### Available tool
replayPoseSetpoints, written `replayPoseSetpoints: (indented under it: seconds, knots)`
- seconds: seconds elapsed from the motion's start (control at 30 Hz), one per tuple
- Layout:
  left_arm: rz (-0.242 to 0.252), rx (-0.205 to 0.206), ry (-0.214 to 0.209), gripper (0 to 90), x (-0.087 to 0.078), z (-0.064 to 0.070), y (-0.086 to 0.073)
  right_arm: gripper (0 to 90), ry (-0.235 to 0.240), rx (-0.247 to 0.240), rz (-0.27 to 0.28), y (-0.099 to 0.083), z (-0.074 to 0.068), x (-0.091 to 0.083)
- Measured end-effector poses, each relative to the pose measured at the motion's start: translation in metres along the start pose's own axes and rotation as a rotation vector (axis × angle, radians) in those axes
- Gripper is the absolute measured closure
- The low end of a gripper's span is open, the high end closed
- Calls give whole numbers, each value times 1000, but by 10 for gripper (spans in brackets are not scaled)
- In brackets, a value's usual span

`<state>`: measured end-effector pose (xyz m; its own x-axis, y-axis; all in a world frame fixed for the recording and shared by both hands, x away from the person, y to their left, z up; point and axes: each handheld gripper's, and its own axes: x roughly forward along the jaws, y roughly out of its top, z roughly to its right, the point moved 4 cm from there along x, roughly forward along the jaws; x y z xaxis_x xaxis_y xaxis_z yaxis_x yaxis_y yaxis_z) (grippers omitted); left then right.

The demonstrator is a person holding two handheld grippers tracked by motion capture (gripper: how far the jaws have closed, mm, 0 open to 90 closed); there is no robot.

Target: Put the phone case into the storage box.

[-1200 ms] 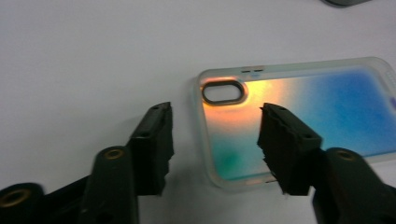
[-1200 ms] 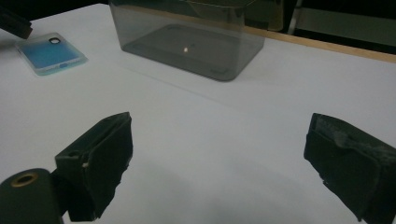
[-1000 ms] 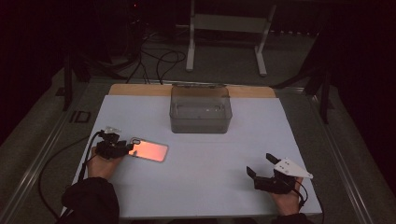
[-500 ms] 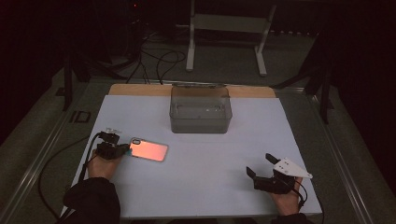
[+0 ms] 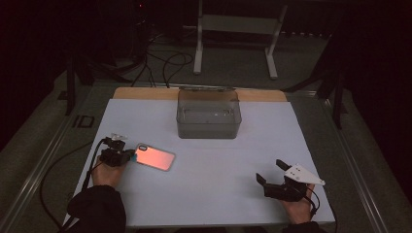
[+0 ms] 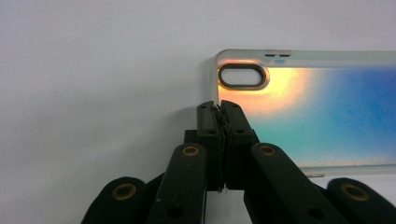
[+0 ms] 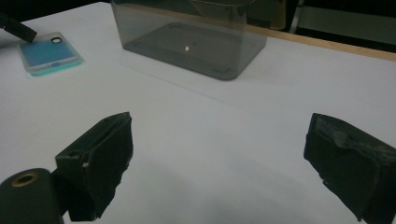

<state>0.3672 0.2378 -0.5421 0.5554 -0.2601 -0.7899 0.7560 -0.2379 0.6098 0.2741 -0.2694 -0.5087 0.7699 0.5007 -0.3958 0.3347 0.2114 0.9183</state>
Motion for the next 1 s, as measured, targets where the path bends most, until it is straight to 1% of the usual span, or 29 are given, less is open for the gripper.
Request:
replayPoseSetpoints:
  seconds: [0.03,0.07,0.13,0.2,0.27,0.33,0.37,0.4,0.43,0.5,0.57,0.6,0.63,0.67,0.7,0.77,0.8,0.83,1.0]
  knots:
    - [0,0,0,892,0,0,0,81,1,-1,1,0,0,0]
    - [10,-4,-4,892,-1,1,1,81,2,-2,0,0,0,0]
    - [41,-1,-10,892,-6,1,3,81,2,-2,-1,0,0,0]
    - [59,3,-12,892,-10,2,4,81,4,-2,-2,1,0,0]
    - [66,4,-14,892,-13,3,5,81,2,-2,-2,1,0,0]
    - [91,9,-18,892,-18,4,7,81,7,-1,1,2,-1,0]
    - [91,9,-18,892,-18,4,7,81,7,-1,1,2,-1,0]
    - [106,15,-20,892,-22,7,8,81,9,1,-2,2,-2,0]
    - [106,15,-20,892,-22,7,8,81,9,1,-2,2,-2,0]
    - [126,27,-22,892,-26,10,10,81,20,2,-5,4,-2,0]
    - [126,27,-22,892,-26,10,10,81,23,1,-4,5,-3,0]
    - [140,39,-30,892,-30,14,13,81,28,10,-4,6,-4,-1]
    - [140,39,-30,892,-30,14,13,81,28,10,-4,6,-4,-1]
    - [149,53,-30,892,-33,17,16,81,31,9,-4,9,-4,-2]
    - [149,53,-30,892,-33,17,16,81,31,9,-4,9,-4,-2]
    - [165,60,-31,892,-36,20,19,81,44,13,-3,15,-6,-3]
    - [177,69,-32,892,-39,24,22,81,47,7,-5,17,-6,-4]
    - [177,69,-32,892,-39,24,22,81,47,7,-5,17,-6,-4]
    - [205,99,-45,892,-45,36,30,80,64,-2,-4,28,-8,-6]
